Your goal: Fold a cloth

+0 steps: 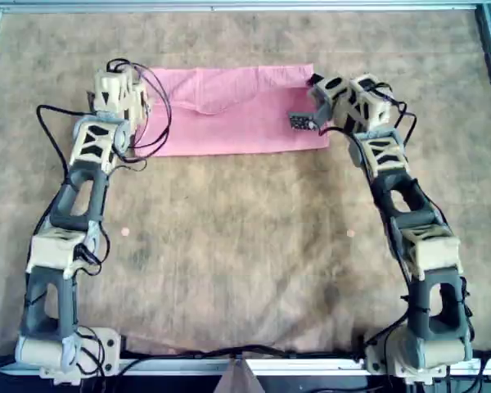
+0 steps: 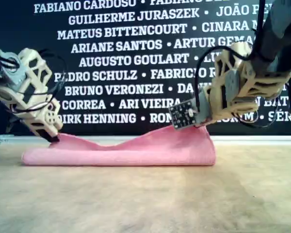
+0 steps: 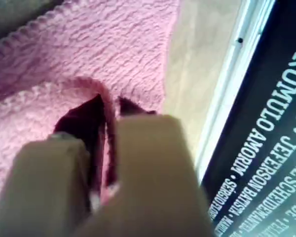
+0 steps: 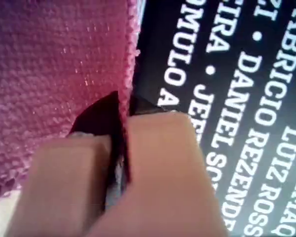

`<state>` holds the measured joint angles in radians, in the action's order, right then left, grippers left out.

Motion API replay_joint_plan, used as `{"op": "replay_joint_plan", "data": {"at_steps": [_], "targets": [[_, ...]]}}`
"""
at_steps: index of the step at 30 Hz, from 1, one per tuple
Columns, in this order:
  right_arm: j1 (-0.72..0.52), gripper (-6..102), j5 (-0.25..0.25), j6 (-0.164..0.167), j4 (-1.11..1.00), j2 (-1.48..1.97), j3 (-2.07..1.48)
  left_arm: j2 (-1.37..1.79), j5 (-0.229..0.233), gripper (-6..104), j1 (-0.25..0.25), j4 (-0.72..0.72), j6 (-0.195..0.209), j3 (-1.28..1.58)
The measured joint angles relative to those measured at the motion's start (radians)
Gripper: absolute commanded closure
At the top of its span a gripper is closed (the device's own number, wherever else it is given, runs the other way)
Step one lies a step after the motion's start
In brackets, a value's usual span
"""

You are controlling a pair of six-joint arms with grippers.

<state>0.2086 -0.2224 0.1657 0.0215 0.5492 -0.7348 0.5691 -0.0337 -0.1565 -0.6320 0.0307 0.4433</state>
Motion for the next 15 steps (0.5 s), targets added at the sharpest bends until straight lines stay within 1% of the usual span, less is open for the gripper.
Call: {"op": "replay_joint_plan", "data": {"at_steps": [3,5,8,10,15], "targets": [[-0.012,52,0.0,0.0,0.0,0.0,0.0,-0.009,0.003,52,0.006,0.0,0.0,-0.015],[-0.017,46,0.0,0.0,0.0,0.0,0.0,-0.009,0.005,47,0.011,0.0,0.0,-0.018],[-0.018,39,0.0,0.0,0.0,0.0,0.0,-0.009,0.008,44,0.011,0.0,0.0,-0.018],[-0.018,38,0.0,0.0,0.0,0.0,0.0,-0.009,0.008,44,0.011,0.0,0.0,-0.018],[-0.017,38,0.0,0.0,0.0,0.0,0.0,-0.009,0.008,44,0.011,0.0,0.0,-0.018]]}}
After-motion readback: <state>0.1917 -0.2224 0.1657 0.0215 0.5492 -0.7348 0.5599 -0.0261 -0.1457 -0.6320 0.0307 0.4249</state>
